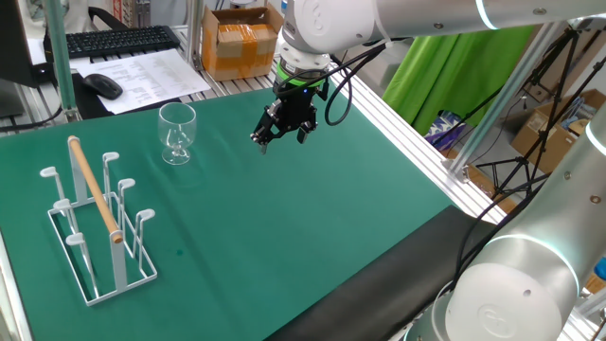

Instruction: Put the cup on the cup rack

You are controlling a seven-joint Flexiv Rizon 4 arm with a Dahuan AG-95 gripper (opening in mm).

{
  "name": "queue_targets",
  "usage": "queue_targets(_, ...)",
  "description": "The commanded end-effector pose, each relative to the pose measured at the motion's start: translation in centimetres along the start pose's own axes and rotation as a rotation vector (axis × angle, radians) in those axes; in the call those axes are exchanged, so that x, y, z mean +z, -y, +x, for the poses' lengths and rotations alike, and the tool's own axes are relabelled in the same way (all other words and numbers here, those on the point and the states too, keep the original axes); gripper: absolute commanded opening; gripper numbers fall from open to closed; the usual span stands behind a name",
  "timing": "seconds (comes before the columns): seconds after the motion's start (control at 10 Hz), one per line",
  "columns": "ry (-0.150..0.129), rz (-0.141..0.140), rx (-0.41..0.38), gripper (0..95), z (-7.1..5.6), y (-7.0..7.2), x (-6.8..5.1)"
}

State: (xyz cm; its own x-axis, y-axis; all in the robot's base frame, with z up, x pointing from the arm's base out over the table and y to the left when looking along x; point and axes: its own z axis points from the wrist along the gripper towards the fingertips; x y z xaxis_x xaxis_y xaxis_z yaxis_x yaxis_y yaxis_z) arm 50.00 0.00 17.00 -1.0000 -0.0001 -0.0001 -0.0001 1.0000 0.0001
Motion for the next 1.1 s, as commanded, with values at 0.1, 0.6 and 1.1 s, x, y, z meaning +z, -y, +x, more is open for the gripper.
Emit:
queue_targets(0.1, -0.066, -0.244, 0.418, 0.0, 0.0, 0.0, 0.0)
queue_targets(0.6, -0.032, -0.214, 0.446, 0.0, 1.1, -1.5, 1.2)
queue_targets(1.1, 0.023, -0.131, 0.542, 0.0, 0.6, -3.5, 1.8)
